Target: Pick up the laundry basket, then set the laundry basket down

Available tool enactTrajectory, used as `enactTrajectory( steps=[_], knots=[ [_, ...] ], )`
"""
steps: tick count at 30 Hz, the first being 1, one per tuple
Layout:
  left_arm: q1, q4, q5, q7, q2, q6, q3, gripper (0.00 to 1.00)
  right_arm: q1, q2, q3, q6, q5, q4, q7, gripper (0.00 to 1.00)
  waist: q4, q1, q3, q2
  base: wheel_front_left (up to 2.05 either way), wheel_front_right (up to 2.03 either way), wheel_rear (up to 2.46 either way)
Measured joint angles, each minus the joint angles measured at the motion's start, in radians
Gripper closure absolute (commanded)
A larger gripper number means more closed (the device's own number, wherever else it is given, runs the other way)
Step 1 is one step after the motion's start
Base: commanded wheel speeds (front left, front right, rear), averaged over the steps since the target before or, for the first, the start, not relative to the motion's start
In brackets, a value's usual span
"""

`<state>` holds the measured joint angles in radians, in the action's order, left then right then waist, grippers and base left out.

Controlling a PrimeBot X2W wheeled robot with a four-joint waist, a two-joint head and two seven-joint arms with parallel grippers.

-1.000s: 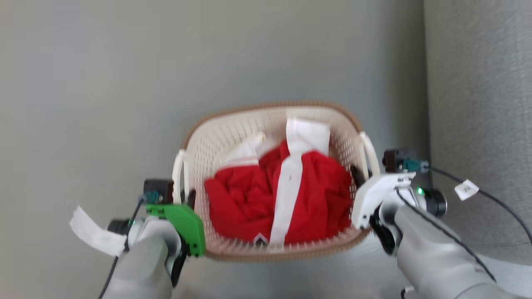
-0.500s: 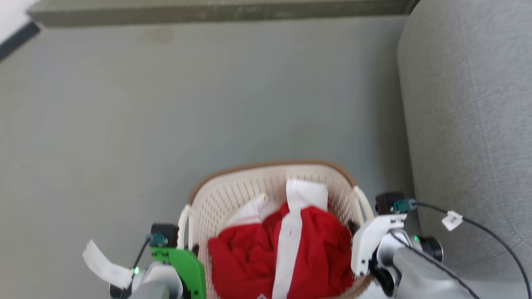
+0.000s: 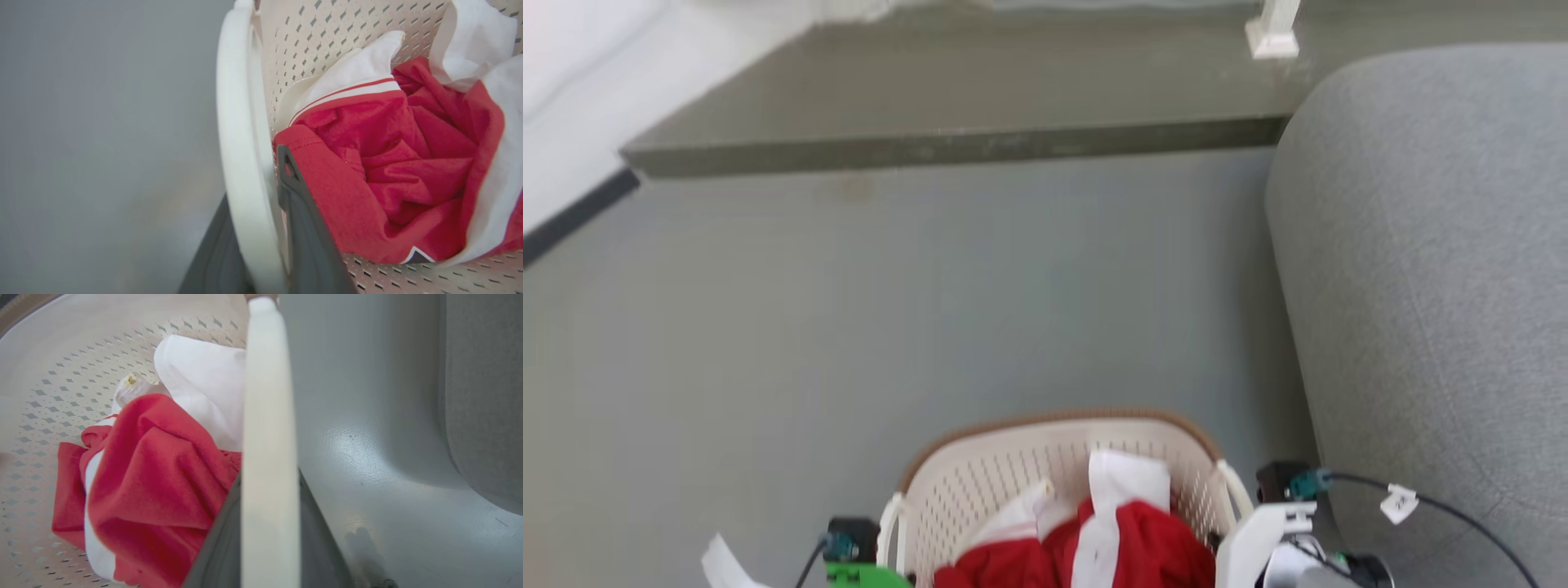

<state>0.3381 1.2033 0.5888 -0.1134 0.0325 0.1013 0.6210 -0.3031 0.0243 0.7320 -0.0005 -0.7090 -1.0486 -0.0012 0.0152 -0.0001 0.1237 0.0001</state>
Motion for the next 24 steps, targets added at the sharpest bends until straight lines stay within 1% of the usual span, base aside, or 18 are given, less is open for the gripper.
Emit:
enactTrajectory(
  steps=[7,8,10,12,18,24],
  knots=[
    [-0.037,0.006,0.007,0.017,-0.001,0.004,0.007,1.00,0.045,0.001,0.029,-0.012,-0.030,0.014,0.021,1.00,-0.006,0.0000,-0.065,0.0000,0.00,0.00,0.00],
    [-0.038,0.005,0.007,0.017,-0.001,0.004,0.008,1.00,0.047,0.001,0.033,-0.019,-0.033,0.016,0.021,1.00,-0.007,0.0000,-0.073,0.0000,0.00,0.00,0.00],
    [-0.038,0.005,0.008,0.017,-0.002,0.004,0.008,1.00,0.047,0.003,0.040,-0.020,-0.038,0.023,0.021,1.00,-0.009,0.0000,-0.086,0.0000,0.00,0.00,0.00],
    [-0.038,0.003,0.011,0.017,-0.004,0.004,0.009,1.00,0.048,0.003,0.048,-0.030,-0.042,0.030,0.022,1.00,-0.011,0.0000,-0.096,0.0000,0.00,0.00,0.00],
    [-0.043,-0.004,0.016,0.017,-0.012,0.003,0.018,1.00,0.052,0.004,0.069,-0.052,-0.069,0.042,0.024,1.00,-0.014,0.0000,-0.107,0.0000,0.00,0.00,0.00],
    [-0.047,-0.011,0.025,0.017,-0.014,-0.003,0.023,1.00,0.052,0.007,0.086,-0.063,-0.084,0.049,0.024,1.00,-0.014,0.0000,-0.106,0.0000,0.00,0.00,0.00]
  ],
)
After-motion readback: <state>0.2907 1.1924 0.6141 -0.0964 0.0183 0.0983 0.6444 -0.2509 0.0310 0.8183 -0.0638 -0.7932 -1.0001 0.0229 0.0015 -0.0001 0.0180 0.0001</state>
